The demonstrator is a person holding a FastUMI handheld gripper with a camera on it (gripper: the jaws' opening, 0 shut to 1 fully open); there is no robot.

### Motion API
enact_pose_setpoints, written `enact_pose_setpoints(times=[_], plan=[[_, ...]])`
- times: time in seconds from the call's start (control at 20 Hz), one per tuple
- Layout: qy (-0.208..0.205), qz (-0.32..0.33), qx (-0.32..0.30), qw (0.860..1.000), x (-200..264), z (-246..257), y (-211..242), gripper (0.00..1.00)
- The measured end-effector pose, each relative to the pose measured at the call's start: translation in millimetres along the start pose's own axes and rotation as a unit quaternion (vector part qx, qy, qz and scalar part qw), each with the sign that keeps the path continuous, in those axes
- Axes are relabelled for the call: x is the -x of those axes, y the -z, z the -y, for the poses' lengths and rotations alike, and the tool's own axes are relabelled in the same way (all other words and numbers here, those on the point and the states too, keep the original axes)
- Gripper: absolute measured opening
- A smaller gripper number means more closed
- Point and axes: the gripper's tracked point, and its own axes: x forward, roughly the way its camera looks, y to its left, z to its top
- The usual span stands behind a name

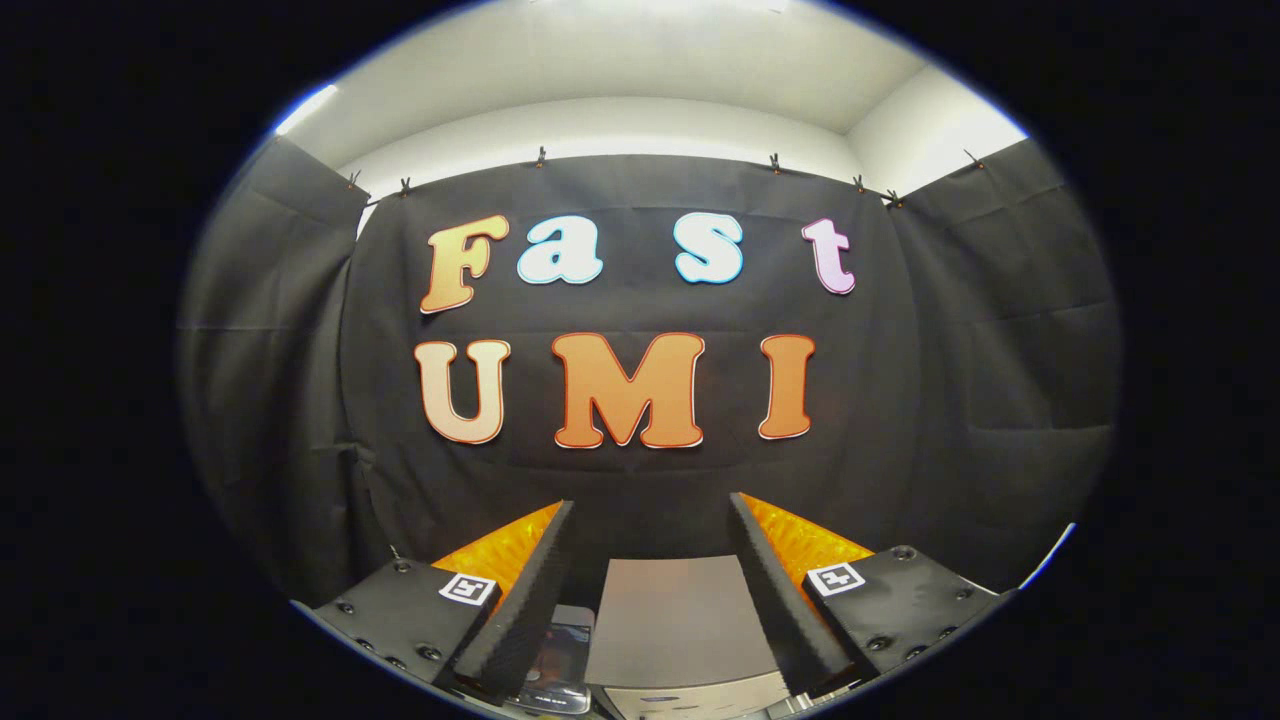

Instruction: Put the clothes into the washing machine and then close the washing machine lid.

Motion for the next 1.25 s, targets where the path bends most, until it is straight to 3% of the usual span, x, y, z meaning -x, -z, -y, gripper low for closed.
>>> enact_pose_setpoints(times=[0.5, 1.25], plan=[[0.013, 0.013, -0.014, 1.0, 20, 20, -4, 0.97], [0.007, 0.009, 0.001, 1.0, 23, 11, -5, 0.97]])
